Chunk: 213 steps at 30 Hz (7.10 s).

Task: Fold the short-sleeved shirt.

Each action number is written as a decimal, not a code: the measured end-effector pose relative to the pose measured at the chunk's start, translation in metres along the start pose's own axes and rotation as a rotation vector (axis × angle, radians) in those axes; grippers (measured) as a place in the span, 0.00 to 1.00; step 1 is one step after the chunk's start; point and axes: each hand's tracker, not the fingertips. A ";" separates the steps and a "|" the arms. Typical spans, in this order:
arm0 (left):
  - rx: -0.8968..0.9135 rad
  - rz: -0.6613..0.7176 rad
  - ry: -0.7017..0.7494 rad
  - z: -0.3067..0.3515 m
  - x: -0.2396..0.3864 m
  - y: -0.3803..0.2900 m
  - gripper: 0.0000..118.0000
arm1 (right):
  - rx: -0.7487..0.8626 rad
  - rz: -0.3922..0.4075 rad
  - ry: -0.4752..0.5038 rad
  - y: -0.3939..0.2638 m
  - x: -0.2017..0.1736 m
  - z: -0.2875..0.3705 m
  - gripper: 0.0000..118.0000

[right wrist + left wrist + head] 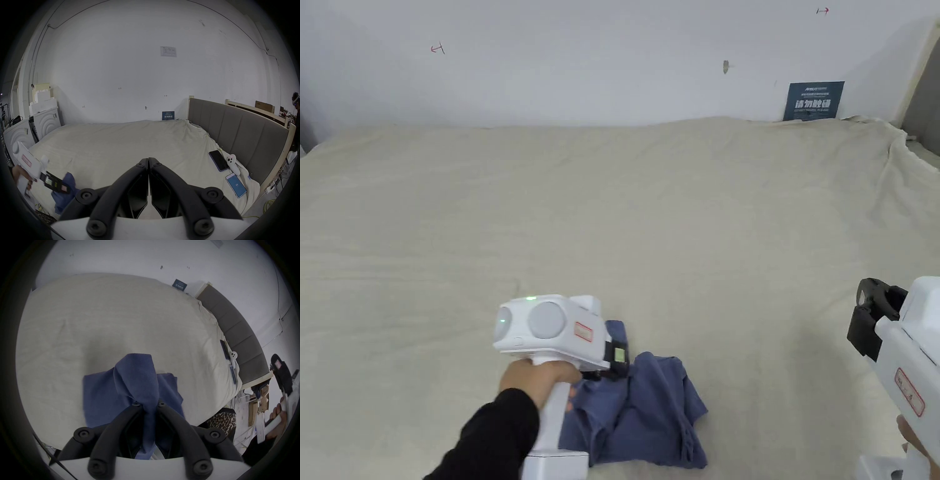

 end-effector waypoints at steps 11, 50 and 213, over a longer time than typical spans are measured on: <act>-0.047 -0.244 0.309 -0.096 0.078 -0.030 0.20 | -0.016 -0.009 -0.034 -0.007 0.014 0.005 0.00; 0.332 -0.521 0.382 -0.085 0.039 -0.109 0.00 | -0.032 -0.010 -0.062 -0.015 0.033 0.006 0.00; 0.124 0.107 0.191 0.141 -0.343 0.028 0.15 | 0.112 0.134 0.307 0.015 -0.133 -0.063 0.00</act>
